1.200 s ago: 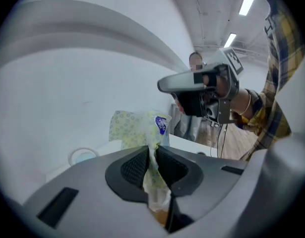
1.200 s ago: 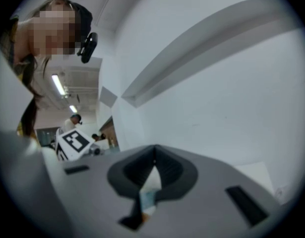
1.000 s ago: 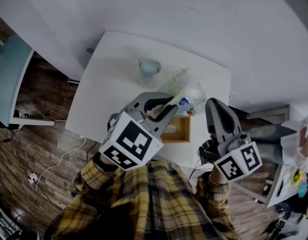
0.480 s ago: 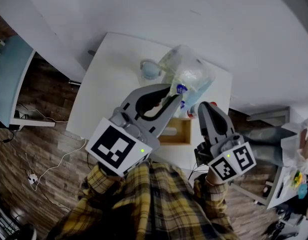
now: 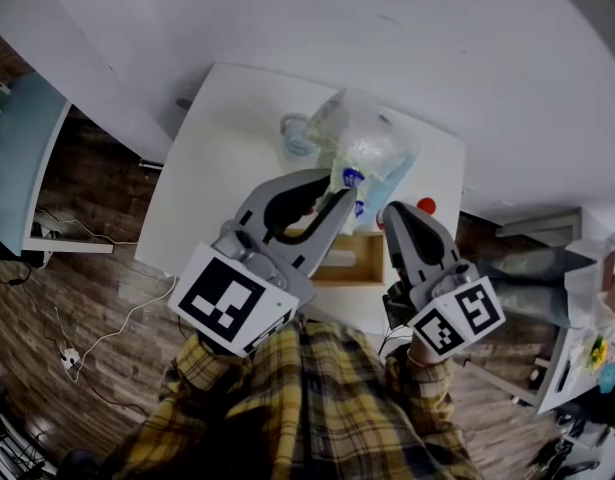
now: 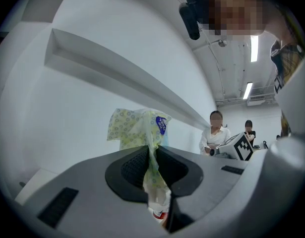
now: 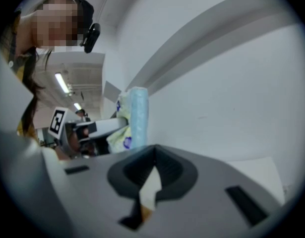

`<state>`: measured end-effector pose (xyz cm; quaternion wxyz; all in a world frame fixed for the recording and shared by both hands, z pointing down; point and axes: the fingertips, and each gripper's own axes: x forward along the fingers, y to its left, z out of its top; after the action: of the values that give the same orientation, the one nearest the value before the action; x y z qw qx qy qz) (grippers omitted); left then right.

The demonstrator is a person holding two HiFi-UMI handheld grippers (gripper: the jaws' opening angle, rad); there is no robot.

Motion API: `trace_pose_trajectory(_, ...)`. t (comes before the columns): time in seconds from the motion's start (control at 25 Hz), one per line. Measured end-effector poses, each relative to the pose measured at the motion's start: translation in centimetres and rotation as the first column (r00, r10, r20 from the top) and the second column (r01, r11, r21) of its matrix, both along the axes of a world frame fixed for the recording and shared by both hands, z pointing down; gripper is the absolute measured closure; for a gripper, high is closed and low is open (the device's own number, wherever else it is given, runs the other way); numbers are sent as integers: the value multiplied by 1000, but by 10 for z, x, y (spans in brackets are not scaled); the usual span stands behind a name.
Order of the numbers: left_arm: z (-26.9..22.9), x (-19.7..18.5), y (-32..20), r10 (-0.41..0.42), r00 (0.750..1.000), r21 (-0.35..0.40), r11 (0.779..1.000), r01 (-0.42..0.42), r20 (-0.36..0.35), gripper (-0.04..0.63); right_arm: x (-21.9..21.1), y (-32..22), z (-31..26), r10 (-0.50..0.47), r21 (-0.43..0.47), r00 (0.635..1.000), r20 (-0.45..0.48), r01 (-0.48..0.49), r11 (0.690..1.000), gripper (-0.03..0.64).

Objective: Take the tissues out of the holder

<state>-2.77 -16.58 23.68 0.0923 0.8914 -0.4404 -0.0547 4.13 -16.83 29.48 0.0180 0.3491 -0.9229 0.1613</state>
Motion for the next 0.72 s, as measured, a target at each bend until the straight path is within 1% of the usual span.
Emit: trace_pose_trajectory(0.72, 7, 3, -2, 45, 999, -23, 999, -44, 17, 534, -7, -2, 1, -2, -4, 1000, -4, 2, 1000, 606)
